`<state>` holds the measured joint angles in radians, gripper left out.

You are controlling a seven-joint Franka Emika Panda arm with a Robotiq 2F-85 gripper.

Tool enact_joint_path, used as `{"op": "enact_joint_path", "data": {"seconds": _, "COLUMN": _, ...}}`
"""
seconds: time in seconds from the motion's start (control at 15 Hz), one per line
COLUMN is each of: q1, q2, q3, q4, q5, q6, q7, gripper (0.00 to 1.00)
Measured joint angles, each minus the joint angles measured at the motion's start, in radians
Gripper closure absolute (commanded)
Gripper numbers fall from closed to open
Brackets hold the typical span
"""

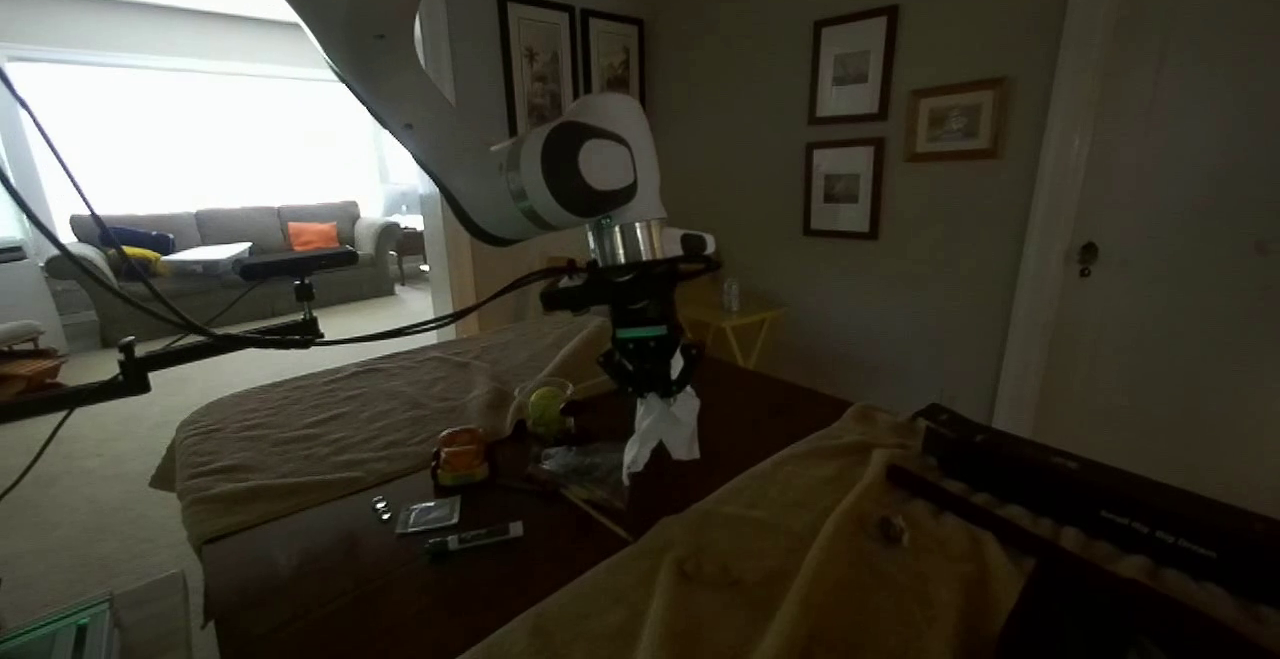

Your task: Pick up the napkin and wipe the table

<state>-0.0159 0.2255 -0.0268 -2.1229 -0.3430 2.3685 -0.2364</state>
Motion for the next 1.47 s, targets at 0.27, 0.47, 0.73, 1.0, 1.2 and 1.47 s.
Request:
{"op": "enact_joint_path", "data": {"seconds": 0.27, "q1": 0.0, "q2": 0.016, "q3": 0.011, "q4": 0.026, "q5": 0.015, "q6": 0.011, "q7": -0.041, "gripper": 0.99}}
{"op": "enact_joint_path", "data": {"seconds": 0.47, "q1": -0.001, "q2": 0.014, "q3": 0.013, "q4": 0.026, "q5": 0.02, "q6": 0.025, "q7": -0.053, "gripper": 0.97}}
{"op": "enact_joint_path", "data": {"seconds": 0.73, "q1": -0.001, "q2": 0.018, "q3": 0.013, "q4": 0.026, "q5": 0.021, "q6": 0.025, "q7": -0.054, "gripper": 0.97}}
{"op": "enact_joint_path", "data": {"seconds": 1.0, "q1": -0.001, "q2": 0.018, "q3": 0.012, "q4": 0.026, "q5": 0.021, "q6": 0.025, "q7": -0.054, "gripper": 0.99}}
{"op": "enact_joint_path", "data": {"seconds": 1.2, "q1": -0.001, "q2": 0.035, "q3": 0.008, "q4": 0.043, "q5": 0.018, "q6": 0.056, "q7": -0.051, "gripper": 0.99}}
{"op": "enact_joint_path", "data": {"seconds": 1.47, "q1": -0.001, "q2": 0.124, "q3": -0.003, "q4": 0.156, "q5": 0.008, "q6": 0.14, "q7": -0.056, "gripper": 0.99}}
